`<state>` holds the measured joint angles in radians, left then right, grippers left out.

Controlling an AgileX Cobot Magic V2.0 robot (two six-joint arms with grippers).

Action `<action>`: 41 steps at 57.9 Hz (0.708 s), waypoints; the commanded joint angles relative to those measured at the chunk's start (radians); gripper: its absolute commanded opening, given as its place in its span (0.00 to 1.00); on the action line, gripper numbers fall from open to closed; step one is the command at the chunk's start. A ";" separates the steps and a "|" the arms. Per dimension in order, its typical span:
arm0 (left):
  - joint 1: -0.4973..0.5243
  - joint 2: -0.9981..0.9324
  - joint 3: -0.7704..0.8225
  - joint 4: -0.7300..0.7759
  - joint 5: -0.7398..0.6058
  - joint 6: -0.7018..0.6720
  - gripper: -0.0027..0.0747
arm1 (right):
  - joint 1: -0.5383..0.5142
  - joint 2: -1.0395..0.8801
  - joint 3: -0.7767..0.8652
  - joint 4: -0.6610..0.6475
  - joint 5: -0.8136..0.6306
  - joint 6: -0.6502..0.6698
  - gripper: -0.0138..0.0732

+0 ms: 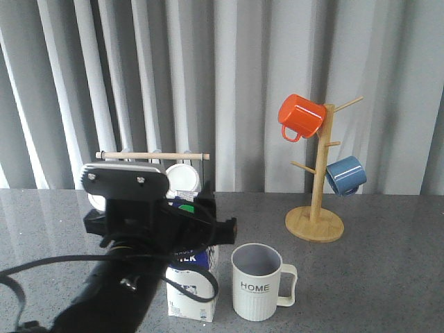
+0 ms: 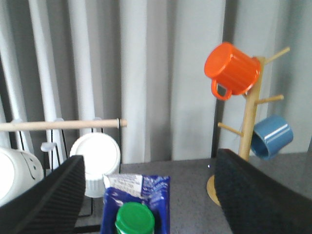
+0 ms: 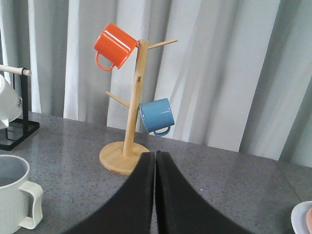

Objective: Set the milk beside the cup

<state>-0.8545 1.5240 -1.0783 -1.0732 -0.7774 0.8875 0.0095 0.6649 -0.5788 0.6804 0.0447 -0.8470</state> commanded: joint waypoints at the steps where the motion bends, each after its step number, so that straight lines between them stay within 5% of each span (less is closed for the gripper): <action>1: -0.005 -0.118 -0.027 -0.003 -0.071 0.057 0.70 | -0.007 -0.002 -0.027 0.002 -0.051 -0.006 0.15; 10: -0.005 -0.253 -0.027 -0.067 -0.095 0.242 0.50 | -0.007 -0.002 -0.027 0.002 -0.051 -0.006 0.15; 20: -0.005 -0.407 -0.027 -0.176 -0.095 0.444 0.03 | -0.007 -0.002 -0.027 0.002 -0.051 -0.006 0.15; 41: -0.005 -0.643 -0.027 -0.204 -0.124 0.541 0.02 | -0.007 -0.002 -0.027 0.002 -0.051 -0.006 0.15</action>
<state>-0.8545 0.9261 -1.0783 -1.3184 -0.8987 1.4223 0.0095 0.6649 -0.5788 0.6804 0.0447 -0.8470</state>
